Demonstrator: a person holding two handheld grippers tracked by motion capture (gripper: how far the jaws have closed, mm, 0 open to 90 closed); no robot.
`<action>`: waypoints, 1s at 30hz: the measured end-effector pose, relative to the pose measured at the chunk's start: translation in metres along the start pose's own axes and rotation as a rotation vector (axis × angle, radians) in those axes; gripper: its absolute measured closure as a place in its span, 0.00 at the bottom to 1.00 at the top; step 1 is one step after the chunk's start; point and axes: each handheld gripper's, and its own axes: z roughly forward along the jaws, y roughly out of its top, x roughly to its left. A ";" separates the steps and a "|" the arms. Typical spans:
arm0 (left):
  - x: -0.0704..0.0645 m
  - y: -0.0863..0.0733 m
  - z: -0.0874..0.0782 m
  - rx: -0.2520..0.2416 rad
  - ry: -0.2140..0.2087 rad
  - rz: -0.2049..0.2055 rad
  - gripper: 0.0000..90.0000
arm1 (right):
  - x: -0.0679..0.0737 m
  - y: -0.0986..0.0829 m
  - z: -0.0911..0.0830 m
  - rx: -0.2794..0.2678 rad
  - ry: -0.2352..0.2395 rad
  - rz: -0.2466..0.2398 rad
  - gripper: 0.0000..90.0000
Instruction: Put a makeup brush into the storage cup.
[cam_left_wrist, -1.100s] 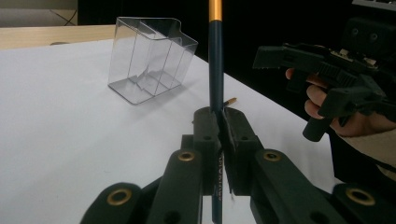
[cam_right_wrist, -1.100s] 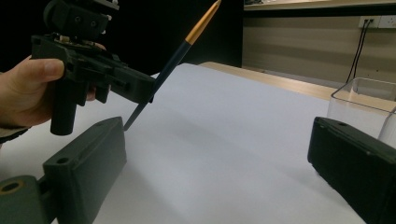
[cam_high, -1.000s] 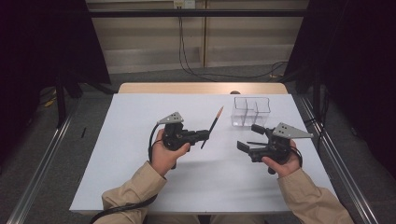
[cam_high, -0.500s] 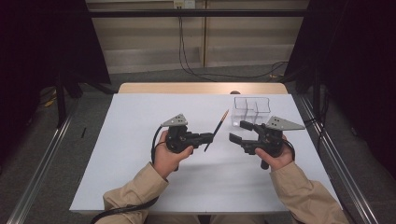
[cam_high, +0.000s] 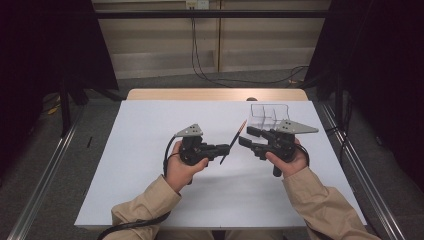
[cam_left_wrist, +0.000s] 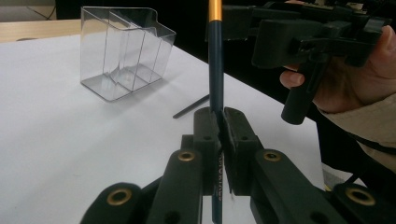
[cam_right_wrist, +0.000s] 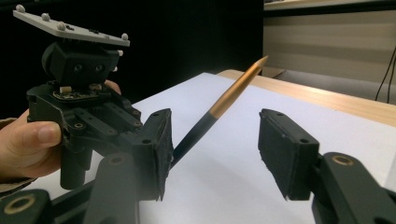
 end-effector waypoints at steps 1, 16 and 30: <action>0.000 0.000 0.000 -0.002 -0.002 0.001 0.94 | 0.001 0.000 0.002 0.004 0.002 -0.006 0.52; -0.004 0.000 0.002 -0.012 -0.027 0.015 0.94 | 0.002 0.000 0.008 -0.044 0.056 0.082 0.81; -0.001 -0.002 0.003 -0.048 -0.044 0.014 0.89 | 0.007 0.003 0.008 -0.067 0.127 0.134 0.93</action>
